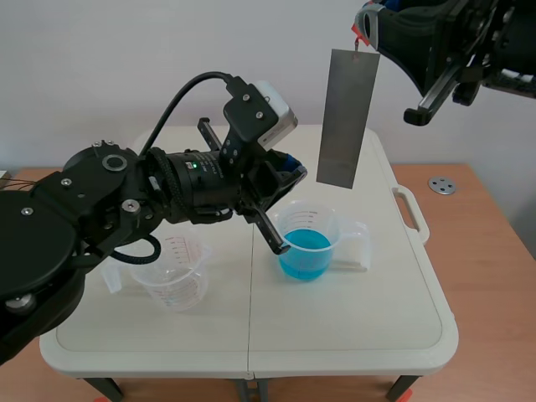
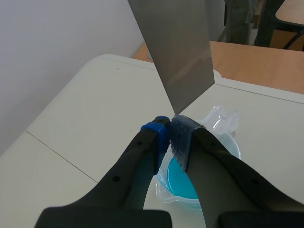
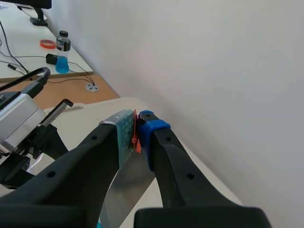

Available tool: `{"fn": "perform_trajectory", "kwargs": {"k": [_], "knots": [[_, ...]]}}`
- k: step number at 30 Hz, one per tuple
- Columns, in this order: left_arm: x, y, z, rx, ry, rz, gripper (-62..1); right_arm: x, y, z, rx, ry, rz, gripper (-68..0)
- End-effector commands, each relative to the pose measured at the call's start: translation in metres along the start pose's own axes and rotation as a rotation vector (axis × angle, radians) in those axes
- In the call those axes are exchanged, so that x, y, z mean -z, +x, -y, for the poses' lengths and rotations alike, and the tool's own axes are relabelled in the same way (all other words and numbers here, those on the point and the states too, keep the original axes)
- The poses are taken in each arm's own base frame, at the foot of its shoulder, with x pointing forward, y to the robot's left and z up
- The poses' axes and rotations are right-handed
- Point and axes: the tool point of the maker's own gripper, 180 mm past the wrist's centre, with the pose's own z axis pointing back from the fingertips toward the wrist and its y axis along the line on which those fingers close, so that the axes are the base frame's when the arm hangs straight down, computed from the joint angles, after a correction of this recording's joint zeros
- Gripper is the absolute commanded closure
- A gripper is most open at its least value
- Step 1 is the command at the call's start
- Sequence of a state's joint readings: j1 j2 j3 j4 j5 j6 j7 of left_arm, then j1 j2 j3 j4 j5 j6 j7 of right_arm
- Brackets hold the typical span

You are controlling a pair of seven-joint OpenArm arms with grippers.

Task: Hold the metal plate by the orange handle, dip it into the blue solution, take it out and point at it, then put the plate back in the beaker on the left.
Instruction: 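Lower the plate into the blue solution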

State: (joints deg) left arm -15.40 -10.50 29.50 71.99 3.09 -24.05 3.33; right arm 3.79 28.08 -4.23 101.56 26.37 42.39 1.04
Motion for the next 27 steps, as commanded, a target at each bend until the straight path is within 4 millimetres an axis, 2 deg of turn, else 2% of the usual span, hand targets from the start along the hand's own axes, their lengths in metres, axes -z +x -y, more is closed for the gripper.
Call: {"fn": "perform_trajectory", "kwargs": {"k": [1,8,27], "knots": [[-0.002,0.01,-0.008,0.008,0.025,0.033,-5.1,0.001,0.014,0.001,-0.01,0.008,0.048,-1.1],[-0.03,-0.002,-0.024,0.009,0.105,0.024,-5.0,0.001,0.014,0.001,-0.01,0.008,0.048,-1.1],[-0.143,-0.008,-0.028,0.064,0.262,-0.005,-5.1,0.002,0.014,-0.001,-0.006,0.009,0.052,-1.1]]}}
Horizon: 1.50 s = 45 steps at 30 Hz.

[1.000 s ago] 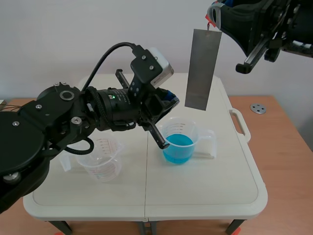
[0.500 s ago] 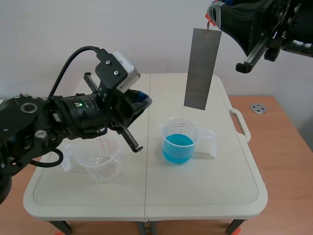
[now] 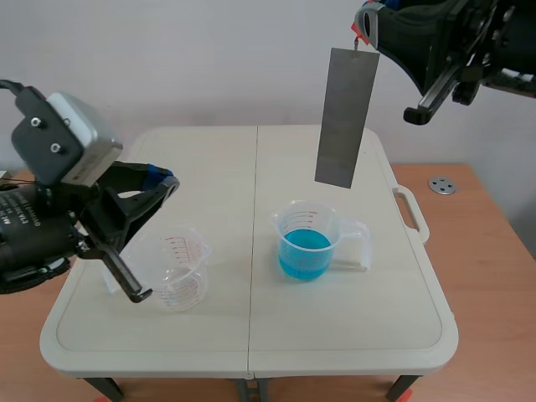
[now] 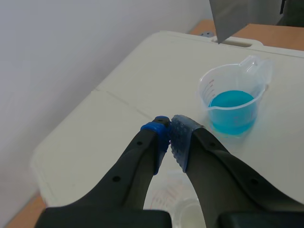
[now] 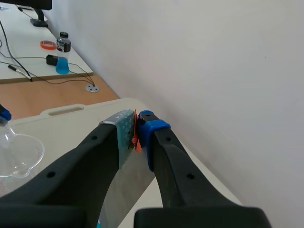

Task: Hold the metal plate by the orange handle, dip it into the blue solution, take it out and point at it, then put the plate back in the beaker on the left.
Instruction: 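Lower the plate into the blue solution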

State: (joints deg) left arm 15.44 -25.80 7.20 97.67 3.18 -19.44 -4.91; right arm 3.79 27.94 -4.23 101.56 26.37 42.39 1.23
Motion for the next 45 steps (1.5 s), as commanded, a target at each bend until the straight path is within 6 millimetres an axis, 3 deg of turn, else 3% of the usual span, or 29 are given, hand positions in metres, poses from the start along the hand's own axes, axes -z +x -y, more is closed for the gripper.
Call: {"fn": "perform_trajectory", "kwargs": {"k": [1,14,26,45], "knots": [[-0.007,0.005,-0.006,0.0,0.028,0.022,-5.1,0.003,0.013,-0.002,-0.006,0.014,0.046,-1.1],[-0.076,-0.025,-0.032,-0.093,0.195,-0.036,-5.1,0.014,0.003,-0.018,-0.012,0.043,0.03,-1.1],[-0.127,-0.045,-0.05,-0.136,0.32,-0.112,-5.1,0.021,-0.027,-0.024,0.015,0.032,-0.007,-1.1],[-0.136,-0.051,-0.054,-0.166,0.388,-0.13,-5.1,0.028,-0.073,-0.04,0.08,0.039,-0.066,-1.1]]}}
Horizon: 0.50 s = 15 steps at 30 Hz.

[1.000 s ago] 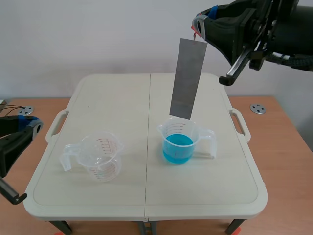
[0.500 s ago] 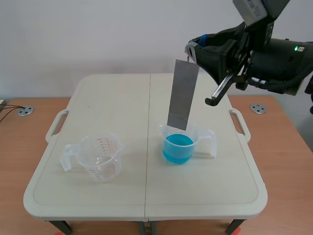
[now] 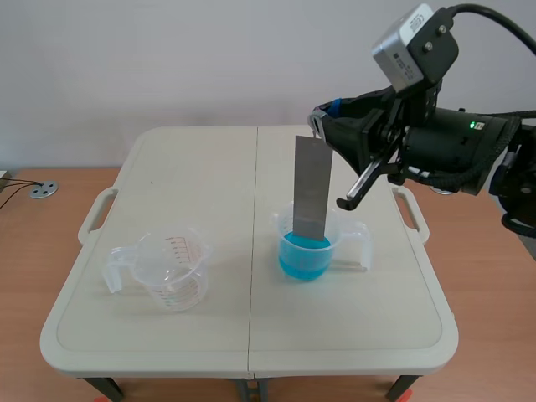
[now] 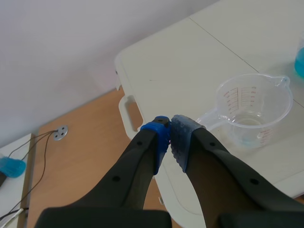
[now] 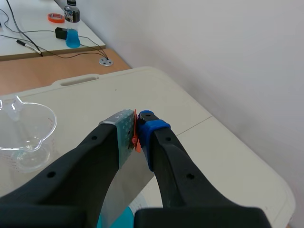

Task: Hold the metal plate by the orange handle, dip it into the blue solution, take it out and point at it, then put the plate back in the beaker on the left.
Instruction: 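Lower the plate into the blue solution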

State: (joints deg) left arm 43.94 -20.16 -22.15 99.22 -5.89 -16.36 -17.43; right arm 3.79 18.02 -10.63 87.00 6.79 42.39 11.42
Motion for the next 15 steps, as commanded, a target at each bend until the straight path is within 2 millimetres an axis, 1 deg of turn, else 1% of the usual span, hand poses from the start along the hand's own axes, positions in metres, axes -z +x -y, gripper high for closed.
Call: {"fn": "perform_trajectory", "kwargs": {"k": [1,7,11,15], "knots": [[0.001,0.007,0.0,-0.007,0.006,0.027,-5.1,0.003,0.008,0.0,0.0,0.007,0.041,-1.1],[0.001,0.007,0.0,-0.006,0.006,0.027,-5.1,0.007,-0.007,-0.011,0.019,0.038,0.027,-1.1],[0.001,0.006,0.0,-0.006,0.006,0.026,-5.1,0.006,-0.015,-0.013,0.03,0.04,0.025,-1.1],[0.001,0.006,0.0,-0.005,0.006,0.026,-5.1,0.007,-0.028,-0.016,0.043,0.041,-0.003,-1.1]]}}
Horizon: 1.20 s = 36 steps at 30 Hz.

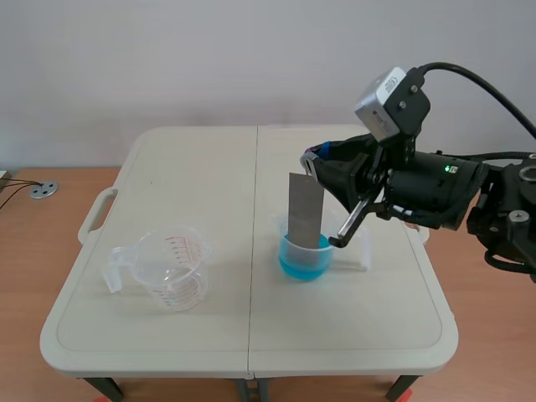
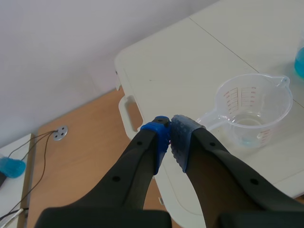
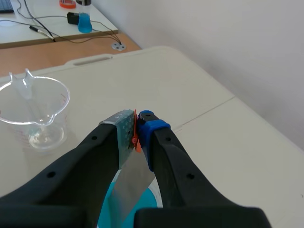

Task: Hold the metal plate by the orange handle, dip it into the blue solution, take it out and point at it, then put the plate back in the beaker on the left.
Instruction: 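Lower the plate into the blue solution, then hold the plate still in the solution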

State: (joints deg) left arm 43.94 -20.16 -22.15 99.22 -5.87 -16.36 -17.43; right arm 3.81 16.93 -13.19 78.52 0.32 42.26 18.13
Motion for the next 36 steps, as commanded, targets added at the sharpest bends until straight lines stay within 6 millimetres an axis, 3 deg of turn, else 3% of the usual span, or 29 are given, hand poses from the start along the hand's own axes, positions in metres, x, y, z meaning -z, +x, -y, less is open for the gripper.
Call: {"fn": "perform_trajectory", "kwargs": {"k": [1,10,36], "knots": [[0.001,0.006,0.0,-0.006,0.006,0.026,-5.1,0.003,0.011,0.003,-0.002,-0.001,0.045,-1.1],[0.001,0.006,0.0,-0.006,0.006,0.023,-5.1,0.003,-0.002,0.001,0.011,0.001,0.021,-1.1],[0.001,0.006,0.0,-0.006,0.006,0.023,-5.1,0.003,-0.003,0.001,0.011,0.001,0.018,-1.1]]}}
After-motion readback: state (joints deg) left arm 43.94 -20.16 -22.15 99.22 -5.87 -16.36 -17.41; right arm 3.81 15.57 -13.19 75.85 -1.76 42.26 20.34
